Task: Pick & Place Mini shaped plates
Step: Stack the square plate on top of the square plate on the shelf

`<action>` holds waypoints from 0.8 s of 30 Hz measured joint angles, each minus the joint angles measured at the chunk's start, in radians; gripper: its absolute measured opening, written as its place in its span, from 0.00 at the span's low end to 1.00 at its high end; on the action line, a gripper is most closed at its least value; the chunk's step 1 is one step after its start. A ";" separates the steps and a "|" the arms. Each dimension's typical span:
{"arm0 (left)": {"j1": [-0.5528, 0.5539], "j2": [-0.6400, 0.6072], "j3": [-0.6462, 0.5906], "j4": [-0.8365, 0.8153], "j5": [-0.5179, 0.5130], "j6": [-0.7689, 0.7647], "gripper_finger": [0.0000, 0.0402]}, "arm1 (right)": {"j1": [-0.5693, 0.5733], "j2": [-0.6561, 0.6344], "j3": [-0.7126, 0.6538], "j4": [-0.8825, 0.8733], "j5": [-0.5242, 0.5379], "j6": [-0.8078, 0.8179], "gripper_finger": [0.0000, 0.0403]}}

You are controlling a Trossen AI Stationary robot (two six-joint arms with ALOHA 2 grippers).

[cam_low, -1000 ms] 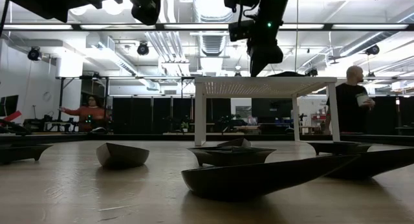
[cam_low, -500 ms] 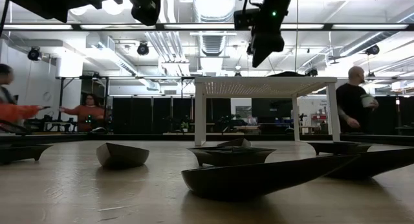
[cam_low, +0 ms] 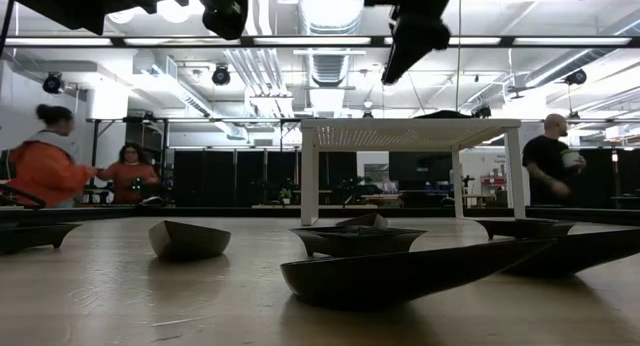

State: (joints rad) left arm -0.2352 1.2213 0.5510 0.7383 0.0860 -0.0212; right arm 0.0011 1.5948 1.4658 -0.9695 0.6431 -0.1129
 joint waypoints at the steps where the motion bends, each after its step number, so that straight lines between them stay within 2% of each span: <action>1: 0.000 0.000 0.000 0.000 0.000 -0.002 0.38 | 0.011 -0.003 0.000 0.000 -0.025 0.011 0.25; 6: -0.002 0.000 0.000 0.001 0.000 -0.004 0.38 | 0.076 -0.006 0.000 -0.013 -0.102 0.060 0.24; 14: -0.002 0.000 0.000 0.001 0.000 0.008 0.38 | 0.229 -0.006 -0.005 -0.080 -0.129 0.111 0.20; 24: -0.002 0.000 0.000 0.000 0.000 0.009 0.38 | 0.437 -0.006 -0.012 -0.151 -0.182 0.335 0.17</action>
State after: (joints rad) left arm -0.2367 1.2213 0.5510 0.7386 0.0860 -0.0124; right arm 0.4380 1.5888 1.4535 -1.1207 0.4614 0.2217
